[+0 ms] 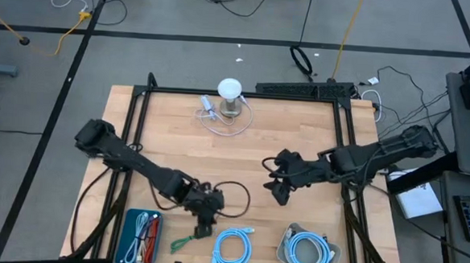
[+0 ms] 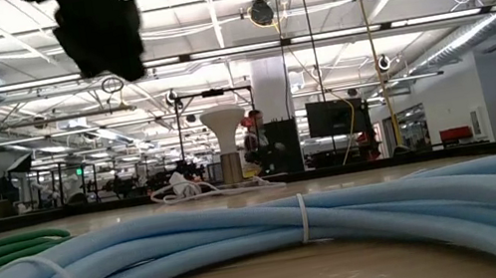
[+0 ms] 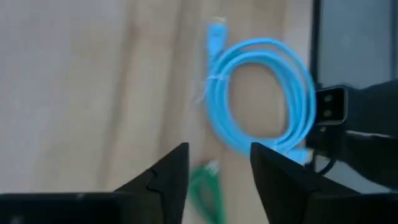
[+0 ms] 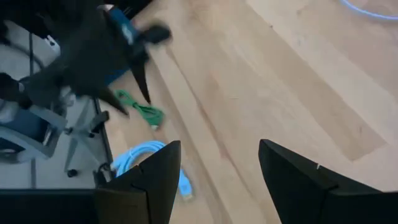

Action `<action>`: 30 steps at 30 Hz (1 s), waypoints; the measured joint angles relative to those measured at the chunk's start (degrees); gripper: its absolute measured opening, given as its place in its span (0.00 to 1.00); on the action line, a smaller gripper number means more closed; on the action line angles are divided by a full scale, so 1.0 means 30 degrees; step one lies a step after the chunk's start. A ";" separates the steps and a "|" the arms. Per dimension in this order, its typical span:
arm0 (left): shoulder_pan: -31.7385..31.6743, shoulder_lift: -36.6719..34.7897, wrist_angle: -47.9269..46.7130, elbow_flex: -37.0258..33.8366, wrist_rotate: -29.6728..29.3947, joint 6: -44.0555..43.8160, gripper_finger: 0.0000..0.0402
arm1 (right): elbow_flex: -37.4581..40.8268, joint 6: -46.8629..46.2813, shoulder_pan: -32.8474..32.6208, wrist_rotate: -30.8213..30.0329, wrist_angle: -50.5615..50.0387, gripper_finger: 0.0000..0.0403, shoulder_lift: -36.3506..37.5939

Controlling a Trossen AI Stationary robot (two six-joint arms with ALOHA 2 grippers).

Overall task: Pick & Place USB Port
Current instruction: Put the blue video cable into the gray bin

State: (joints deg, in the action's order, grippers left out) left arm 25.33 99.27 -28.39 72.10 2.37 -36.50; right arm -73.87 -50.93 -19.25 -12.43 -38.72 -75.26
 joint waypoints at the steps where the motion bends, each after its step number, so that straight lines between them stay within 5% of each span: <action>1: 0.0023 0.0553 0.0561 0.0212 0.0318 -0.0059 0.45 | -0.0007 -0.0142 -0.0012 -0.0221 0.0032 0.53 0.0000; 12: 0.0457 0.4334 -0.1046 0.3956 -0.0297 0.1474 0.52 | 0.0000 -0.0120 -0.0085 -0.3002 0.0553 0.53 0.1314; 20: 0.0232 0.5609 -0.1012 0.4034 -0.0514 0.1176 0.45 | 0.0000 0.0064 -0.0129 -0.3966 0.1137 0.53 0.1770; 30: 0.0480 0.6468 -0.0961 0.4005 0.0155 0.1503 0.52 | 0.0000 0.0339 0.0011 -0.3934 0.0221 0.53 0.1757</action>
State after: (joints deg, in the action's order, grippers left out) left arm 26.76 118.67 -31.27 84.12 2.84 -31.99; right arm -73.87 -49.92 -19.22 -24.23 -38.06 -69.99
